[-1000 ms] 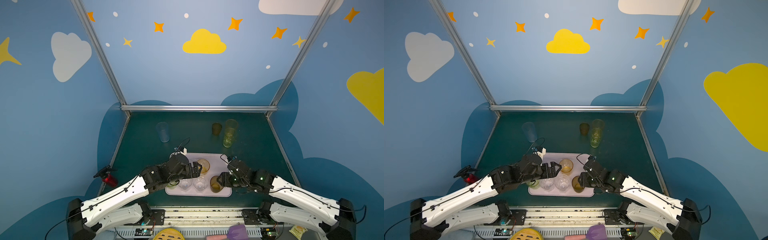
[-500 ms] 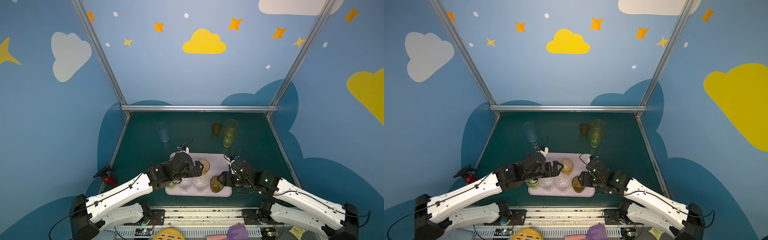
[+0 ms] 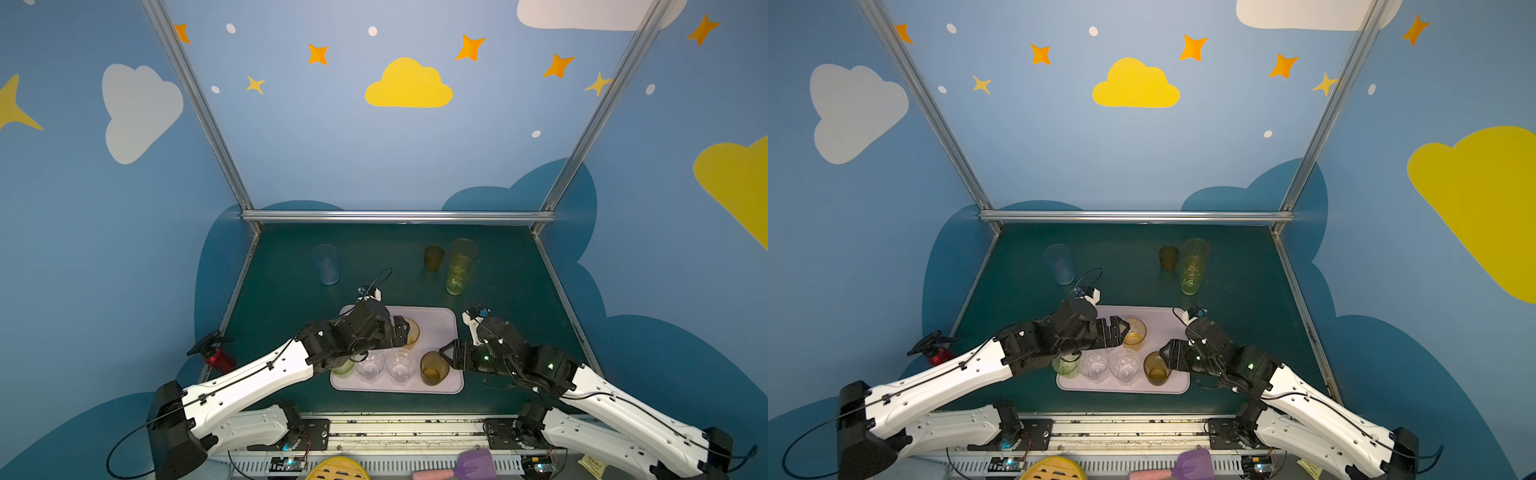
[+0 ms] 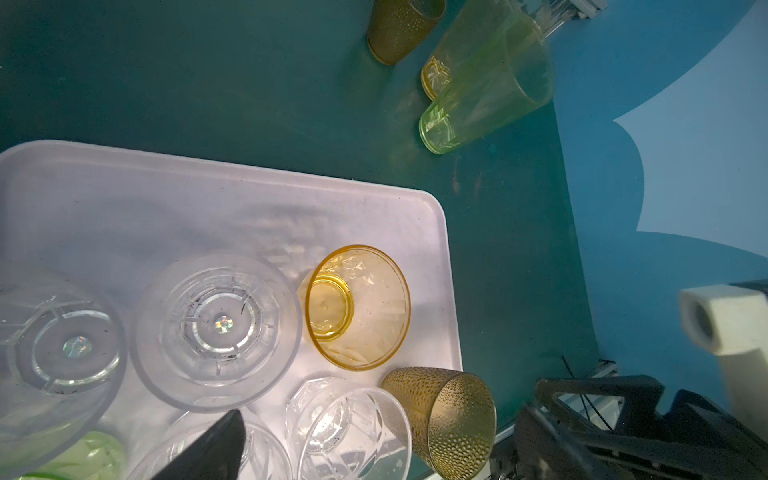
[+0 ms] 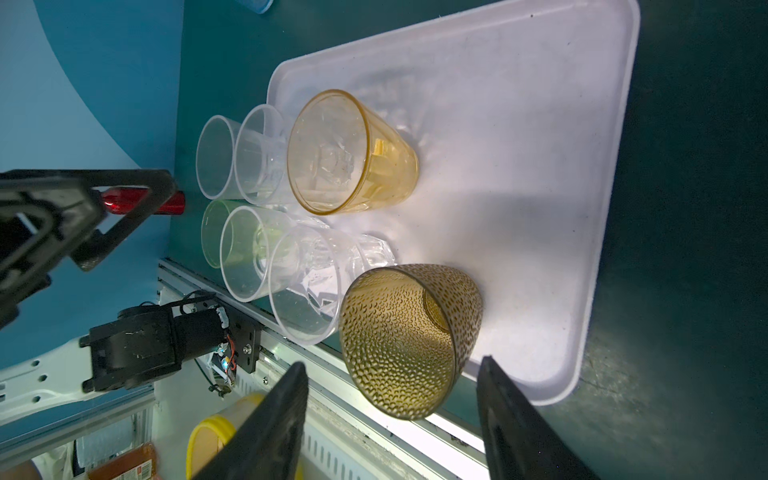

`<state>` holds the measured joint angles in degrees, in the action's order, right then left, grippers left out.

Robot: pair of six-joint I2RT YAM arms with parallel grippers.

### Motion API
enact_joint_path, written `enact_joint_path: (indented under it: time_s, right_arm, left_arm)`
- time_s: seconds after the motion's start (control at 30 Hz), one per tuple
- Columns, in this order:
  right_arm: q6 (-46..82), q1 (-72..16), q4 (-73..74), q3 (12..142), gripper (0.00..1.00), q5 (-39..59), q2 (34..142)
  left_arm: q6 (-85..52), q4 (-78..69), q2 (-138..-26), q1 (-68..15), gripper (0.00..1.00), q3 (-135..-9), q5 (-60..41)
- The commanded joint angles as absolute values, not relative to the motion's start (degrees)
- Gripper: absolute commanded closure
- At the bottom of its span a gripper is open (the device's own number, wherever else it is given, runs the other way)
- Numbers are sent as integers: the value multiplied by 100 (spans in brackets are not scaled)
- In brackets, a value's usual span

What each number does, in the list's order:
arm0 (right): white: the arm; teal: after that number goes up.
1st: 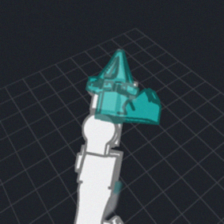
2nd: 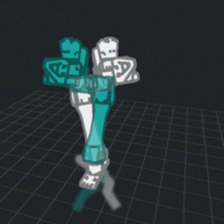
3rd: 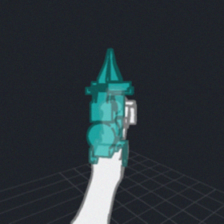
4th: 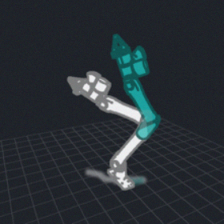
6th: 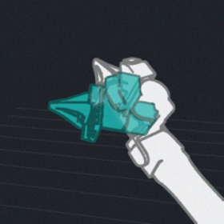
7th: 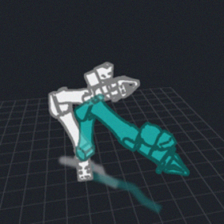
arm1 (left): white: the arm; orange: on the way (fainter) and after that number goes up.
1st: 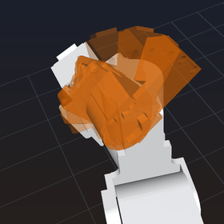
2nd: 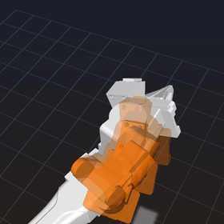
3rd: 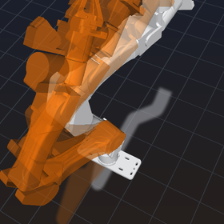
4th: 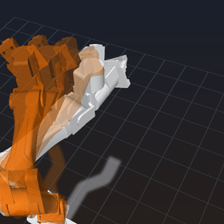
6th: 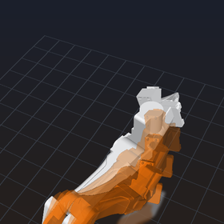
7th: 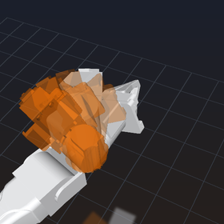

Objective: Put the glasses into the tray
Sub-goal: 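Open the right gripper and draw it back while the left gripper rises, then reach the left gripper beyond the tray to the other olive dotted glass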

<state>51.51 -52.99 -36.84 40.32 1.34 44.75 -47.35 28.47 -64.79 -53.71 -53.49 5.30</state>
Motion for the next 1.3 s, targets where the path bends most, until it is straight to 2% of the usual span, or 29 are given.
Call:
enact_joint_path:
  time_s: [0.0, 0.3, 0.63, 0.97, 1.27]
  right_arm:
    - [4993, -5215, -3922, 4017, 36, 299, 4248]
    - [4955, -4989, -4088, 3598, 32, 411, 3277]
    - [4655, -4933, -4126, 3335, 16, 493, 2699]
    - [4537, -4927, -4181, 3280, 15, 342, 2349]
    - [4673, -4898, -4903, 3287, 15, 11, 1633]
  left_arm:
    - [-4687, 2626, -6618, -5168, 0, -5517, 586]
    - [-4497, 2531, -7594, -4450, 0, -6245, 158]
    - [-4390, 2540, -8872, -3992, 0, -7356, 27]
    - [-3937, 2959, -10507, -3746, 1, -9094, -330]
    - [-3739, 3253, -11648, -3729, 12, -10327, -322]
